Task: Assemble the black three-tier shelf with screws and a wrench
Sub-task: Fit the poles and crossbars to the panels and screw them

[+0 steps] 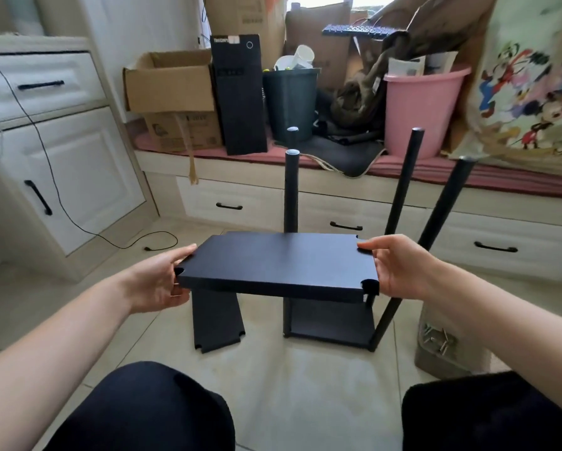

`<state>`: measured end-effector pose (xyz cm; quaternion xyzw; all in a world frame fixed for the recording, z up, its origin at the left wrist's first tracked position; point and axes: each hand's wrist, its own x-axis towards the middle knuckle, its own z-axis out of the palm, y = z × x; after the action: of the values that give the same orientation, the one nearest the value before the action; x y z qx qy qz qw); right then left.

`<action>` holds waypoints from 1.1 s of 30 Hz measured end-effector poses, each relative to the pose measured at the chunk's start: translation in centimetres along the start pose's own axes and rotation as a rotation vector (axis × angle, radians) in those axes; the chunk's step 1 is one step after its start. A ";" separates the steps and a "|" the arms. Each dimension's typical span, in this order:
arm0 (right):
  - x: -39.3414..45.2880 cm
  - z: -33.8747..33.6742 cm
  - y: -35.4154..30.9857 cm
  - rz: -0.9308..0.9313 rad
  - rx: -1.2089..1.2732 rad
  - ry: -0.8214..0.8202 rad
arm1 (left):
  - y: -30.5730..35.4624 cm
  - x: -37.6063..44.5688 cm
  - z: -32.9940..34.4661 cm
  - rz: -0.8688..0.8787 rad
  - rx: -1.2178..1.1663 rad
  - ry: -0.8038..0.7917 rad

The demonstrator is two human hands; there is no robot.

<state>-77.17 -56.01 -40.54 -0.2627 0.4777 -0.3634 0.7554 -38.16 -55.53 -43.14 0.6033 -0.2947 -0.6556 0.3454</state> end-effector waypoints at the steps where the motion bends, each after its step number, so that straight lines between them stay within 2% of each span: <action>1: -0.6 -0.2 -0.5 -0.011 -0.013 0.005 | 0.4 -0.4 0.8 0.032 0.015 0.000; 8: -4.0 -1.6 -3.5 -0.098 0.008 0.142 | 4.2 -2.4 4.9 0.298 -0.016 0.057; 17: -8.3 -2.9 -10.5 -0.424 -0.096 0.285 | 10.5 -4.4 11.3 0.518 0.006 0.069; 24: -7.6 -3.2 -17.0 -0.549 -0.261 0.467 | 16.1 -2.6 14.8 0.556 0.098 0.040; 28: -5.8 -4.0 -20.6 -0.514 -0.382 0.530 | 18.8 -0.4 16.2 0.553 0.162 0.015; 33: -2.2 -5.1 -23.3 -0.483 -0.366 0.548 | 21.1 2.8 17.8 0.547 0.207 0.019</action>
<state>-89.35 -68.43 -24.07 -0.3906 0.6429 -0.4959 0.4339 -53.88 -70.70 -26.13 0.5397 -0.5085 -0.4990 0.4486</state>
